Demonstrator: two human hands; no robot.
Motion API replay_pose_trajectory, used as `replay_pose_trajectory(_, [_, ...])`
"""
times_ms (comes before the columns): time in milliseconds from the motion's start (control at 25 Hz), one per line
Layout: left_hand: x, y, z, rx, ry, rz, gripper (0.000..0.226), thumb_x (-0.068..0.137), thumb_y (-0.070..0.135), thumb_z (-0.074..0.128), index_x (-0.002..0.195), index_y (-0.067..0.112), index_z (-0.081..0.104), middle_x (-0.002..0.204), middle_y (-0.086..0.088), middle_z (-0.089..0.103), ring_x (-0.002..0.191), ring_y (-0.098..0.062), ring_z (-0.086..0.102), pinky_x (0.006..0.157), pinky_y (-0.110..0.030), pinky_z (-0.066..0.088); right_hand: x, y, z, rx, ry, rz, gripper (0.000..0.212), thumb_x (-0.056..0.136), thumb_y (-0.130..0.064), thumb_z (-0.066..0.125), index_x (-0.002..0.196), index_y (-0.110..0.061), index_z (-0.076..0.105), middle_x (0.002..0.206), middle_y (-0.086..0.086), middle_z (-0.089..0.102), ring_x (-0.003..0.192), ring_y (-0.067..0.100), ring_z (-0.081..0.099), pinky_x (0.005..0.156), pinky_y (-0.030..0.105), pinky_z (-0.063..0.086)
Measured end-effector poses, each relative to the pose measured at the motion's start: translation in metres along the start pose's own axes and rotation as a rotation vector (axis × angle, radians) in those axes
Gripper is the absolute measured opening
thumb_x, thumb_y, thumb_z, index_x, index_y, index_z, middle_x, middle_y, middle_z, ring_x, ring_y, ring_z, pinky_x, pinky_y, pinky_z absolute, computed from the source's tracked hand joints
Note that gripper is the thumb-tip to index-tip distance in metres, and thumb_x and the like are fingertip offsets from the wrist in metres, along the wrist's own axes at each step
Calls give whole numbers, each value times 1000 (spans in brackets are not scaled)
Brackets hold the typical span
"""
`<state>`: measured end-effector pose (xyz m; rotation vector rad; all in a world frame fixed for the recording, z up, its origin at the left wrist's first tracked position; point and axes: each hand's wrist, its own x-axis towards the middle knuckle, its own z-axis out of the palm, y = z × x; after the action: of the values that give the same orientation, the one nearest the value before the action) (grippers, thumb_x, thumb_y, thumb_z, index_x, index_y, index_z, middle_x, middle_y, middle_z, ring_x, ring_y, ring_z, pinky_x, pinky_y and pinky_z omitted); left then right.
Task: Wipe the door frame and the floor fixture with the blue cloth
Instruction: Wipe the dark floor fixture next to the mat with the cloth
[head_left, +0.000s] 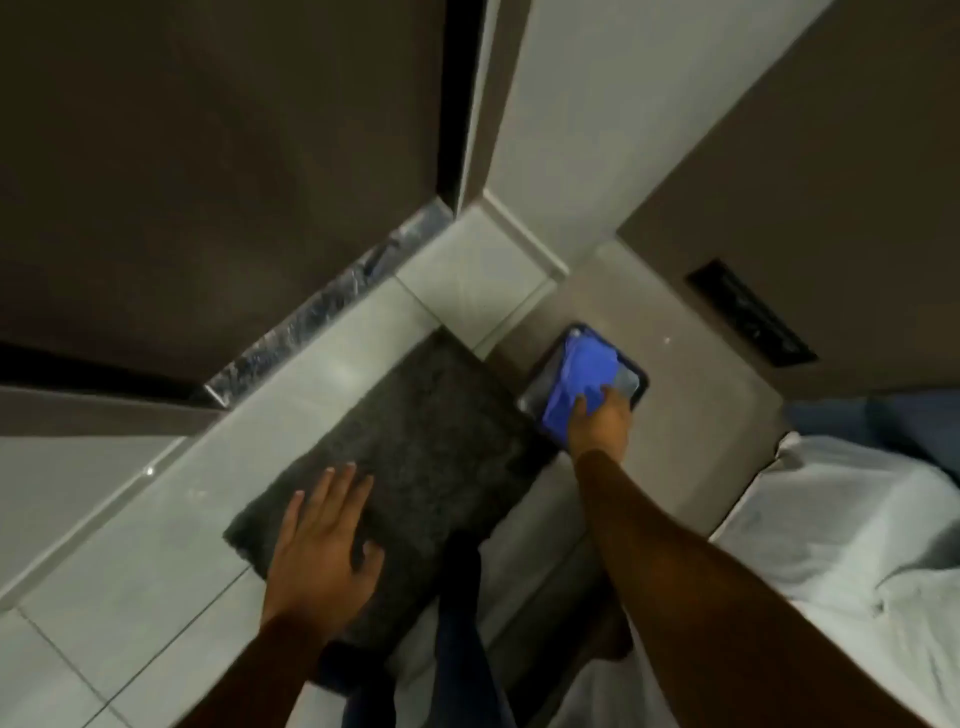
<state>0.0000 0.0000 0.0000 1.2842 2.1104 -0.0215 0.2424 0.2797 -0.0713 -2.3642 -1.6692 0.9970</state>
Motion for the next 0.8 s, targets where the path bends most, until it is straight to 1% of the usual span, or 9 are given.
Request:
replay_pose_trajectory(80, [20, 1, 37, -27, -16, -10, 84, 94, 42, 64, 169, 17, 36, 181, -7, 23, 168, -28, 17, 136, -57, 11, 44, 15, 23, -18, -24, 28, 62, 109, -35, 61, 160, -4, 44, 166, 20, 42, 155, 37, 40, 129, 42, 32])
replay_pose_trajectory(160, [34, 0, 66, -7, -31, -27, 82, 91, 39, 64, 165, 11, 44, 178, -13, 31, 166, -36, 24, 132, -62, 19, 79, 26, 46, -46, -47, 29, 73, 106, -43, 65, 163, -8, 37, 170, 17, 32, 158, 37, 34, 131, 44, 30])
replay_pose_trajectory(280, [50, -8, 104, -36, -43, -74, 82, 88, 41, 57, 163, 9, 48, 177, -15, 32, 166, -38, 23, 132, -60, 16, 109, 48, 85, -123, 12, 28, 86, 99, -48, 72, 165, -10, 31, 171, 19, 24, 157, 42, 31, 132, 50, 30])
replay_pose_trajectory(400, [68, -15, 117, -71, -12, -124, 81, 93, 42, 53, 167, 12, 41, 180, -11, 25, 169, -33, 14, 134, -55, 8, 127, 54, 92, -127, 87, -17, 58, 104, -35, 65, 151, -6, 48, 159, 21, 43, 147, 43, 43, 125, 48, 36])
replay_pose_trajectory(440, [71, -17, 113, -78, 2, -140, 79, 96, 41, 57, 168, 13, 38, 181, -10, 23, 169, -32, 12, 134, -53, 7, 129, 53, 89, -95, 91, -22, 48, 106, -29, 60, 147, -4, 52, 155, 21, 48, 144, 42, 48, 123, 47, 38])
replay_pose_trajectory(520, [68, -18, 97, -61, 37, -161, 80, 98, 34, 68, 169, 15, 36, 180, -8, 24, 169, -30, 14, 135, -51, 5, 121, 46, 79, -35, 118, -20, 42, 109, -25, 55, 145, -4, 55, 154, 20, 53, 142, 40, 53, 122, 44, 39])
replay_pose_trajectory(640, [54, -21, 52, -14, 131, -188, 75, 95, 35, 57, 165, 11, 44, 171, -12, 44, 162, -34, 35, 135, -53, 12, 79, 22, 63, 38, 118, -126, 42, 108, -22, 58, 146, -3, 57, 148, 22, 59, 138, 42, 56, 122, 47, 41])
replay_pose_trajectory(680, [50, -20, 33, 5, 156, -192, 77, 93, 37, 53, 166, 13, 43, 171, -11, 45, 161, -33, 35, 135, -52, 11, 58, 12, 61, 72, 98, -163, 39, 106, -19, 62, 143, -7, 59, 142, 21, 62, 132, 42, 59, 118, 49, 44])
replay_pose_trajectory(800, [33, -25, -53, 27, 234, -207, 82, 100, 44, 43, 174, 28, 11, 184, 3, 11, 170, -21, 8, 136, -44, -9, -28, -53, 55, 200, 25, -307, 32, 101, -23, 70, 129, -28, 57, 116, 4, 64, 107, 33, 66, 92, 43, 51])
